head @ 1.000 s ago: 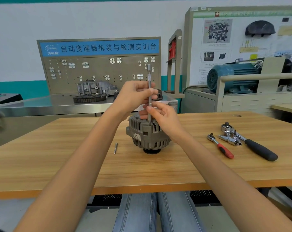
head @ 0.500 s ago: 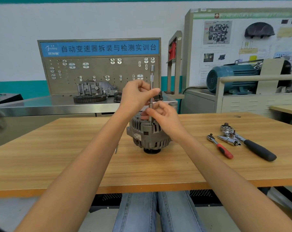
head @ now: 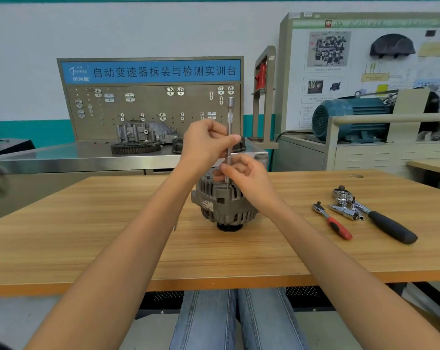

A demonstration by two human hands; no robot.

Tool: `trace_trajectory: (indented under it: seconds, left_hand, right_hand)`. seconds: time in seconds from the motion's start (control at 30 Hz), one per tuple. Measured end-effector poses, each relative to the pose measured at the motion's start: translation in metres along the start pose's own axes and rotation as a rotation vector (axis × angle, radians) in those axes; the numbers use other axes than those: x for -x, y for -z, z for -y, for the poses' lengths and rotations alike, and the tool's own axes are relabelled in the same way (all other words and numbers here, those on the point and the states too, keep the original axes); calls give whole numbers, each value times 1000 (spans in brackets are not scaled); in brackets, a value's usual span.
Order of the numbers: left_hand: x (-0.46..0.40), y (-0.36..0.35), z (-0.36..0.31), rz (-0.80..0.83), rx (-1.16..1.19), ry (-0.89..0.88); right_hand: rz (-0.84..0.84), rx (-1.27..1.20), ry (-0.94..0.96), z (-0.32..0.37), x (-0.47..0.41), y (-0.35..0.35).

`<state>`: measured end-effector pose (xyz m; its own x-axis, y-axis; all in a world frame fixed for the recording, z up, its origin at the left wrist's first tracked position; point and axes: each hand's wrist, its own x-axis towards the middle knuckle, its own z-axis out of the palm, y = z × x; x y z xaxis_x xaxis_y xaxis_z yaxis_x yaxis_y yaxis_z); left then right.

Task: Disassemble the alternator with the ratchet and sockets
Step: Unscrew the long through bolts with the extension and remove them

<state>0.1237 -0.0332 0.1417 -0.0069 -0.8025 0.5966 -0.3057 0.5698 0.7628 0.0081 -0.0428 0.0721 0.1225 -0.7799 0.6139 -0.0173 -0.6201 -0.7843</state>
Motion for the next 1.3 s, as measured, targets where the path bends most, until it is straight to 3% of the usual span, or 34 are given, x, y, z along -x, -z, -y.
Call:
trace_trajectory:
  seconds: [0.5, 0.93, 1.3]
  left_hand:
    - [8, 1, 0, 80, 29, -14]
    - [4, -3, 5, -52, 11, 11]
    - [9, 1, -3, 23, -27, 8]
  right_hand:
    - [73, 98, 17, 2, 0, 1]
    - [7, 24, -12, -1, 0, 1]
    - [42, 60, 7, -1, 1, 2]
